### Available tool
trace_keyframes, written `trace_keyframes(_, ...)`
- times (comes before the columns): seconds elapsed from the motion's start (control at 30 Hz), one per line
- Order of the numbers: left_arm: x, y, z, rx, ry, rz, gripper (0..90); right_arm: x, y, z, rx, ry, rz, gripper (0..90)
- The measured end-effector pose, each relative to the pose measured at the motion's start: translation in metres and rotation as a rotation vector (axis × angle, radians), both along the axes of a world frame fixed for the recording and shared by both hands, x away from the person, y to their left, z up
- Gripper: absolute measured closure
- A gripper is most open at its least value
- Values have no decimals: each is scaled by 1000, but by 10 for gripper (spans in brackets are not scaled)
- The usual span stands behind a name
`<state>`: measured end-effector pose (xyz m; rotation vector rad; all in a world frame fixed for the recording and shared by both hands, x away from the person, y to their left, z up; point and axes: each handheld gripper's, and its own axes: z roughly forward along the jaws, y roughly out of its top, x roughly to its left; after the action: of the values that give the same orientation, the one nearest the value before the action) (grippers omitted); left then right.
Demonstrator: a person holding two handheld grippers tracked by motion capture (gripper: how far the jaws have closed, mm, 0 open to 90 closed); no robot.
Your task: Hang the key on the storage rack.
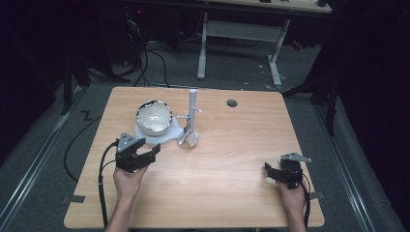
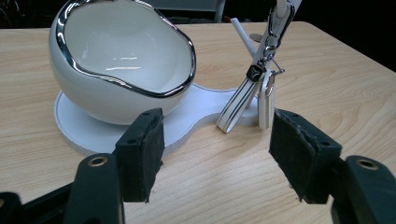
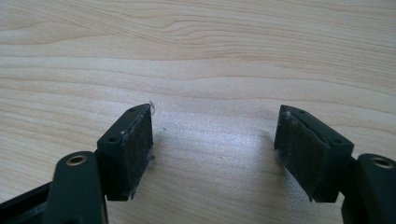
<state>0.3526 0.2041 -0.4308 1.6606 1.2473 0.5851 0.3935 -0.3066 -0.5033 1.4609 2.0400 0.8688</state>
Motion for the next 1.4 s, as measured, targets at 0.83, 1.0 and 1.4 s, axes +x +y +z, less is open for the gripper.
trace_keyframes(0.83, -13, 20, 3, -14, -7, 33, 336, 0, 0, 0, 0, 0, 0, 283)
trace_keyframes(1.0, -15, 24, 4, -17, -7, 45, 334, 0, 0, 0, 0, 0, 0, 282)
trace_keyframes(1.4, -25, 35, 3, -19, -16, 77, 337, 0, 0, 0, 0, 0, 0, 283)
